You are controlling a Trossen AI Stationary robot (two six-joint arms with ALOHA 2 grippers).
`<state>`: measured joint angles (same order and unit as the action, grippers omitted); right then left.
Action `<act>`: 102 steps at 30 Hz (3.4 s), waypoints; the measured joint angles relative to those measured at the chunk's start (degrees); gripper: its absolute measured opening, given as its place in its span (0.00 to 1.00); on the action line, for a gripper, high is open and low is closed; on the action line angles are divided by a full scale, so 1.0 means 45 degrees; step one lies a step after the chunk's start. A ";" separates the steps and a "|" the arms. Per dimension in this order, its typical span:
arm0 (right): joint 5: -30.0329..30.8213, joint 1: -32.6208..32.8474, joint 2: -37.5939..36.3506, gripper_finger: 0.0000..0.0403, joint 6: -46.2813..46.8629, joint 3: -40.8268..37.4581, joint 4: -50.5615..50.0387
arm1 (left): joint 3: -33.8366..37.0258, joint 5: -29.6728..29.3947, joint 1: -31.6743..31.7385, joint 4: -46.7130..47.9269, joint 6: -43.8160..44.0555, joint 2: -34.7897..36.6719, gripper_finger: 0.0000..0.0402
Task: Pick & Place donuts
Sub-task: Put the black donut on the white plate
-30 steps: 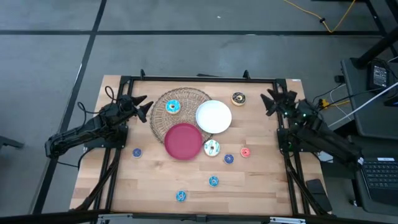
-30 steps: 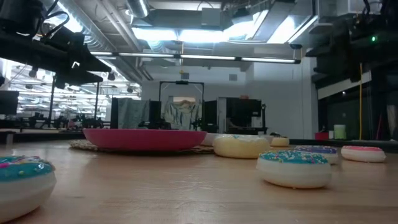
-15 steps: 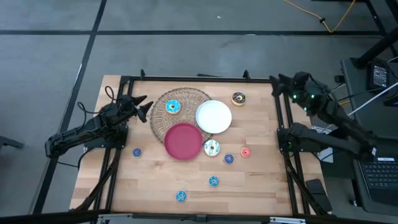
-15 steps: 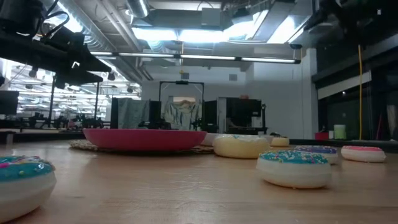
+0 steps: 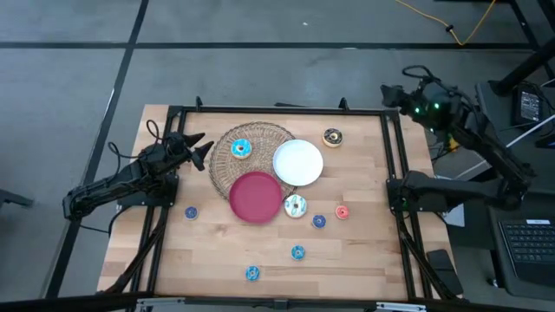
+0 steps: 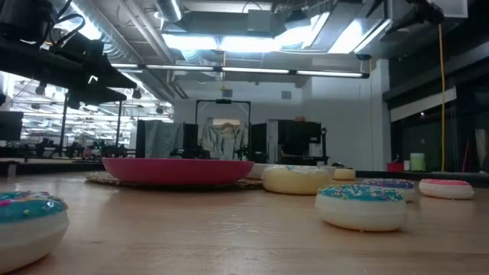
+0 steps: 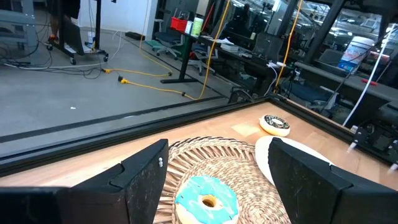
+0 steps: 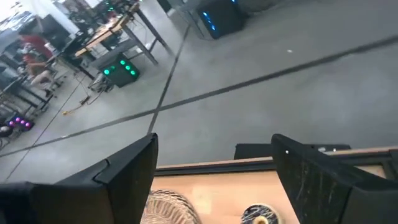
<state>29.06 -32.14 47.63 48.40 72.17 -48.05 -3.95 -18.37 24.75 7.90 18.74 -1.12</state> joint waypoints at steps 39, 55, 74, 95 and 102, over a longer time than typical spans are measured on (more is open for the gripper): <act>-0.4202 -0.4269 0.5855 0.78 -0.5316 0.2057 -0.5055 | 0.0000 0.0000 0.0000 0.0001 0.0000 0.0001 0.66; -0.6587 -0.4313 0.5746 0.78 -0.5589 -0.3180 -0.1868 | -0.0004 0.0002 0.0000 0.0005 0.0000 0.0000 0.66; -0.7849 -0.4322 0.5522 0.78 -0.2222 -0.7639 0.5115 | -0.0003 0.0005 -0.0002 0.0005 0.0000 0.0003 0.66; -0.8401 -0.4318 0.7655 0.78 -0.1759 -0.8532 0.8754 | -0.0003 0.0001 -0.0001 0.0005 0.0000 0.0001 0.66; -0.8485 -0.4319 0.8152 0.76 -0.1765 -0.8532 0.9174 | -0.0004 0.0002 -0.0002 0.0005 0.0000 0.0003 0.66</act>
<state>-9.13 -51.58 84.32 40.46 33.78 -6.77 -3.97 -18.36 24.74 7.92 18.74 -1.11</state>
